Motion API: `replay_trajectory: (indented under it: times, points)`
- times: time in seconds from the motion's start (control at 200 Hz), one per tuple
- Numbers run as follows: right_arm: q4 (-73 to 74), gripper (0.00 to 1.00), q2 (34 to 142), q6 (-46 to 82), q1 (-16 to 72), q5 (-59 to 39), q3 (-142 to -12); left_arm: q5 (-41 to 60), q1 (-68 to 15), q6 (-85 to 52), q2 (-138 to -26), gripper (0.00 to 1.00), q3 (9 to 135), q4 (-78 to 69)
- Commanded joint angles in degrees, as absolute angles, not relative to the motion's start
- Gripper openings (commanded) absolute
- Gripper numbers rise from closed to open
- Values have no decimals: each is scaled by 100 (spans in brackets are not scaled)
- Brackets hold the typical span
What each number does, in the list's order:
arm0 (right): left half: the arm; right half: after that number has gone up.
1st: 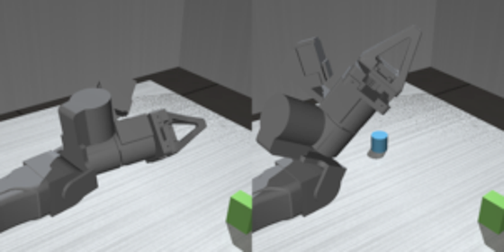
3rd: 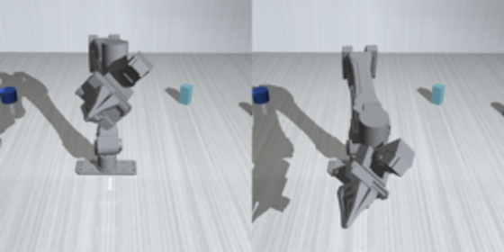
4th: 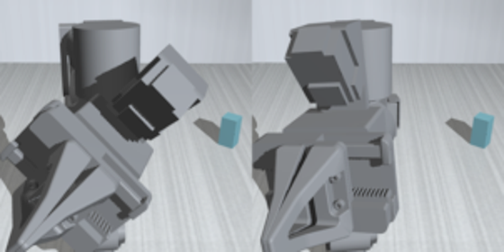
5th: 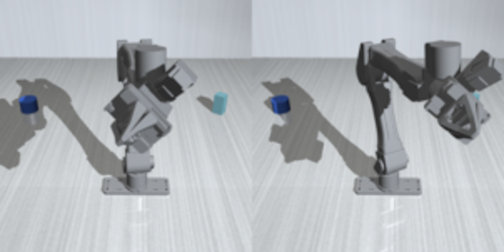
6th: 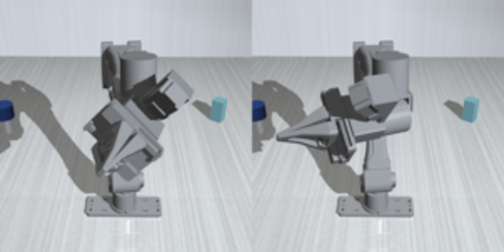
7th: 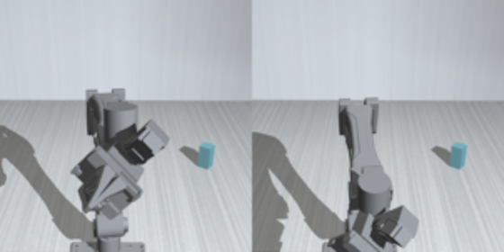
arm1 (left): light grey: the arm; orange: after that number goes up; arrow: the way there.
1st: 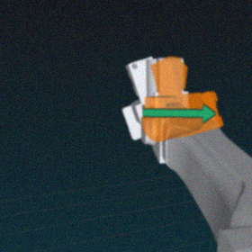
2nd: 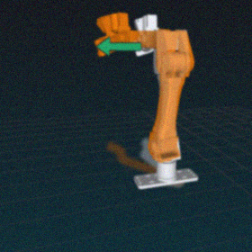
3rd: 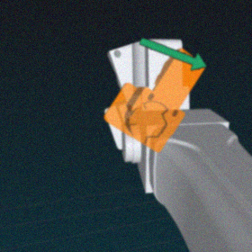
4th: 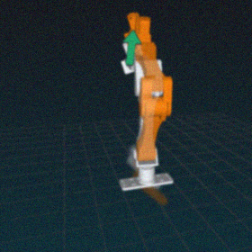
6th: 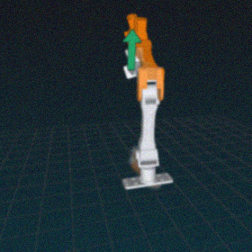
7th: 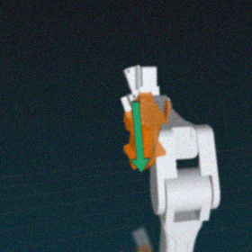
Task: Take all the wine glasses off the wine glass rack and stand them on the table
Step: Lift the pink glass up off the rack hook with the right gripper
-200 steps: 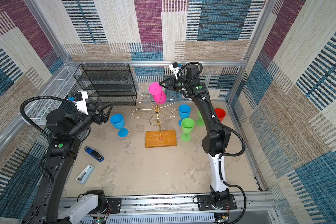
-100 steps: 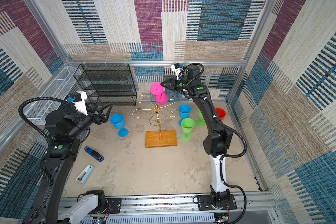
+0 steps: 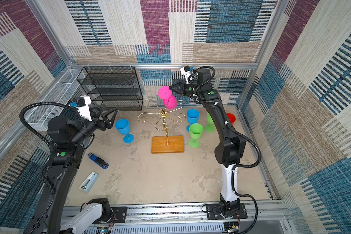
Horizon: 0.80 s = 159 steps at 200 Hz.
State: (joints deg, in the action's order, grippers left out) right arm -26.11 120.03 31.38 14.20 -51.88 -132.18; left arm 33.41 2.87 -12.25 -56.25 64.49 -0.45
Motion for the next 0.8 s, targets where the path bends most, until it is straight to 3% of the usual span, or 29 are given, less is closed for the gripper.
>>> replay_trajectory:
  times: [0.0,0.791]
  points:
    - [-2344,0,11919,3191,1421,-5193,-13189,3369,290,-1150,-5585,87,6434,-237]
    - [-1841,0,11138,3137,1670,-5326,-11942,3080,290,-1293,-5486,87,6381,-385]
